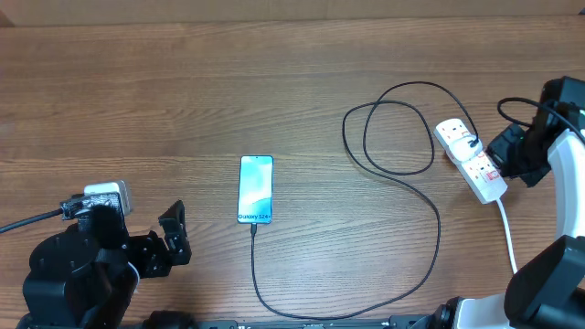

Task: Plug charger to phone and switch on socket
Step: 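Move the right gripper over the white power strip's switch, then press the power strip switch down with the right gripper tips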

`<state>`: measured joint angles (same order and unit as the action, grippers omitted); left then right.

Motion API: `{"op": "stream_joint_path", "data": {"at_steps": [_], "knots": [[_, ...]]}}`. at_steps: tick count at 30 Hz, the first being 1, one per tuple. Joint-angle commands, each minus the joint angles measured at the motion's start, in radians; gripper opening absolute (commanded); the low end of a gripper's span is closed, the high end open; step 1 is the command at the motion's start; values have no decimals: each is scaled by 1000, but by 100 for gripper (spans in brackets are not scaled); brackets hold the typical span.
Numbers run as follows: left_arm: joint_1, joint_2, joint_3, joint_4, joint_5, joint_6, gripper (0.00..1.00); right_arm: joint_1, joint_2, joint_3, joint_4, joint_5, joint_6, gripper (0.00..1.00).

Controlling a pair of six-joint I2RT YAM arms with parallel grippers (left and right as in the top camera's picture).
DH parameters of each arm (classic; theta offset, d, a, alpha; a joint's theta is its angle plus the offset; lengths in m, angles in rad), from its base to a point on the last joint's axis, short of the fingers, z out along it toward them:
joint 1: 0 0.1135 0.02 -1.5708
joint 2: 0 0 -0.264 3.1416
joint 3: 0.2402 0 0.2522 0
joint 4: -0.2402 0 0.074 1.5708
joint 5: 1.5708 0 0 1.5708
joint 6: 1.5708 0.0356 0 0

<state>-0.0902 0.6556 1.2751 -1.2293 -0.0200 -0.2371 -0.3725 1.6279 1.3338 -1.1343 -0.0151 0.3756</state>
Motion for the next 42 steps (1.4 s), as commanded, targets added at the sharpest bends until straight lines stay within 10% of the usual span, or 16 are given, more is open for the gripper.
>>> {"op": "stream_joint_path", "data": {"at_steps": [1, 42], "knots": [[-2, 2, -5, -6, -14, -8, 100, 2, 0, 2, 31, -32, -93, 4], [70, -397, -5, -158, -10, -5, 100, -18, 411, 261, -64, -32, -61, 4]]}}
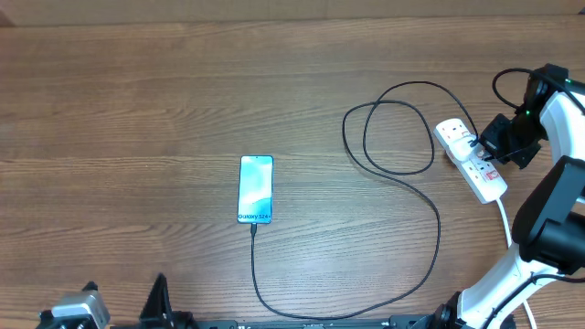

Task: Plug charger to phone and switch on socket
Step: 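Press the power strip switch down with the right gripper tips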

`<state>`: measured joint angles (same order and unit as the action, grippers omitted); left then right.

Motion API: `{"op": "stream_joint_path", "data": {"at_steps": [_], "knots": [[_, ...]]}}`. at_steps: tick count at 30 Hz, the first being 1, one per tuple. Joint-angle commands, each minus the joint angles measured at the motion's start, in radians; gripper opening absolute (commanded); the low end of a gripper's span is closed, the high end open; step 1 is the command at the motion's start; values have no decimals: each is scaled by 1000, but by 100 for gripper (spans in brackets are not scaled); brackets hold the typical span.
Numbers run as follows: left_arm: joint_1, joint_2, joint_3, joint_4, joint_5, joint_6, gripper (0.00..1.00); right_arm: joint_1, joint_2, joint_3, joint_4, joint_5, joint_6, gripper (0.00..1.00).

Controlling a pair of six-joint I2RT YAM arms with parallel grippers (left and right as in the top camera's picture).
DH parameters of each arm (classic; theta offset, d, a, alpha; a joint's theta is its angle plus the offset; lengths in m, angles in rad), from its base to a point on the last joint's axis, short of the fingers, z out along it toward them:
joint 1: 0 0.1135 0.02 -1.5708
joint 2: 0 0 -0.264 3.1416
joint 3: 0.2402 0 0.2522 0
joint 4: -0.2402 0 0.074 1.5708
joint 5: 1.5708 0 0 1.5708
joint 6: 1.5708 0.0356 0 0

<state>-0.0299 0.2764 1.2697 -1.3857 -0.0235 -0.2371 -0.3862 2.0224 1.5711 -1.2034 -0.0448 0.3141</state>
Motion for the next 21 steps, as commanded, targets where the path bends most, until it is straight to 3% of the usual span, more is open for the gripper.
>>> {"op": "stream_joint_path", "data": {"at_steps": [1, 21], "knots": [[10, -20, 0, -1, -7, -5, 100, -4, 20, 23, 6, -3, 0, 4], [10, -50, 0, -1, -5, -7, 100, -4, 24, 19, 84, -58, 38, 4]]}}
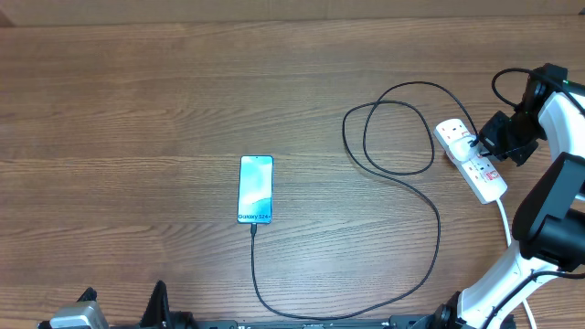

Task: Plug charger to phone and switch on socket
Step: 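Press the power strip switch down with the right gripper tips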

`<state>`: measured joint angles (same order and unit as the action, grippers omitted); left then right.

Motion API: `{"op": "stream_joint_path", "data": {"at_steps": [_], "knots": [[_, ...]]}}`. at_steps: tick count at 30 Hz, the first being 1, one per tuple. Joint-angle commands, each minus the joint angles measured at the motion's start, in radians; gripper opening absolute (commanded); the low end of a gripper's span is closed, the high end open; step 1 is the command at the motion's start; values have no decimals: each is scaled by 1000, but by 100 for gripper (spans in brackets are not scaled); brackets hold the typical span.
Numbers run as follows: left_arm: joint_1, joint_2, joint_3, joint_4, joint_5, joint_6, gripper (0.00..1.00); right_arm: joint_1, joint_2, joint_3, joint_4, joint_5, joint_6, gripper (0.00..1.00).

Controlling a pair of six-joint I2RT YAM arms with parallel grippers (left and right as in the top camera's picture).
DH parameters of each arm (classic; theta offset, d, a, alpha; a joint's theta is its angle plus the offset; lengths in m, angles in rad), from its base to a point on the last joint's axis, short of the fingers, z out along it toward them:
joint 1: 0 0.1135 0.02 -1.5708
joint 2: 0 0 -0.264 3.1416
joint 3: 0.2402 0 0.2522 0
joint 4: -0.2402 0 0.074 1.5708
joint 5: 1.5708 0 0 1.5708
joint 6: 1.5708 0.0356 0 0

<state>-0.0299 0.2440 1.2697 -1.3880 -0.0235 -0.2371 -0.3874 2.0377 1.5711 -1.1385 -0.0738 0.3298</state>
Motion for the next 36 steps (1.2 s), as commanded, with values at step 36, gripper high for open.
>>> {"op": "stream_joint_path", "data": {"at_steps": [36], "knots": [[10, -18, 0, 1, -5, -7, 100, -27, 47, 55, -44, 105, 52, 4]]}}
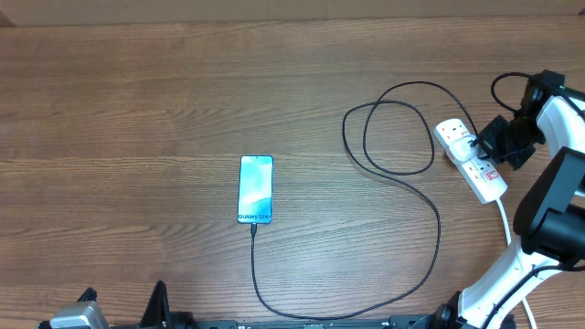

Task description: Plug charger to phone and switch on socket

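The phone (256, 189) lies face up mid-table with its screen lit. A black charger cable (430, 228) is plugged into its near end, curves right and loops up to the white socket strip (470, 159) at the right. My right gripper (486, 144) hovers right at the strip, by the plug and the red switches; its jaws are too small to read. Of the left arm only its tips (157, 306) show at the bottom left edge.
The cable's loop (393, 128) lies left of the strip. The strip's white lead (505, 228) runs down toward the near right, beside my right arm's base. The wooden table (137, 110) fills the view.
The right gripper has shifted very slightly at the strip. Phone, cable and left arm are unchanged.
At first the left arm sat near the bottom left and the right gripper was just right of the strip. The left arm then withdrew to the bottom edge while the right gripper came onto the strip, where it has stayed. The phone stayed plugged and lit throughout.
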`<state>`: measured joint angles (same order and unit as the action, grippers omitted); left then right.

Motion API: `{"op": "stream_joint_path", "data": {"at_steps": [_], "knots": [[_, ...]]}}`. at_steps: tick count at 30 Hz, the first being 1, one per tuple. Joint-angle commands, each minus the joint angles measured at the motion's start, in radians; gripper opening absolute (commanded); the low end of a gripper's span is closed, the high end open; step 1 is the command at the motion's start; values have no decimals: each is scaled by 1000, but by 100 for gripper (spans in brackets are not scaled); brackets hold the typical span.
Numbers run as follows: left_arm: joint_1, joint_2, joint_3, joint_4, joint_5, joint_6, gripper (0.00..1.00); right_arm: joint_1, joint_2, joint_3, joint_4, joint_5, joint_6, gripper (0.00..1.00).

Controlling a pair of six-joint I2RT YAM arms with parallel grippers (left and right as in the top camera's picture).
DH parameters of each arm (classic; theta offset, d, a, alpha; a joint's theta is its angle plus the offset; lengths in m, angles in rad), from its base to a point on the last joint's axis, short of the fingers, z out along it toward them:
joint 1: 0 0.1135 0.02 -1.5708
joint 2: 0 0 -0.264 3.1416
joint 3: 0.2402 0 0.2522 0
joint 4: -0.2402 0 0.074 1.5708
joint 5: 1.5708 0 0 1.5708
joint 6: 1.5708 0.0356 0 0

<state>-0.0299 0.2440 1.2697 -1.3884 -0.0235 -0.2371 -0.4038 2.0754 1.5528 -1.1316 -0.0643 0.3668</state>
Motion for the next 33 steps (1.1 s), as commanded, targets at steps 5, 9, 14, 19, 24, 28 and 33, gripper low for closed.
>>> {"op": "stream_joint_path", "data": {"at_steps": [5, 9, 14, 19, 24, 28, 33], "knots": [[10, -18, 0, 2, -4, -7, 100, -44, -10, 309, -204, 150, 53, 4], [10, -18, 0, 2, -2, -6, 100, -47, -15, 438, -282, 150, 52, 4], [10, -18, 0, 2, -2, -7, 100, -47, -17, 472, -304, 149, 52, 4], [8, -18, 0, 3, -2, -7, 100, -34, -94, 472, -275, 72, 21, 4], [11, -18, 0, 5, -2, -7, 99, 33, -452, 472, 6, -85, 23, 4], [13, -18, 0, 5, -2, -12, 100, 87, -642, 472, 230, -182, 23, 4], [56, -18, 0, 5, -2, -14, 100, 150, -816, 472, 422, -185, 23, 4]]}}
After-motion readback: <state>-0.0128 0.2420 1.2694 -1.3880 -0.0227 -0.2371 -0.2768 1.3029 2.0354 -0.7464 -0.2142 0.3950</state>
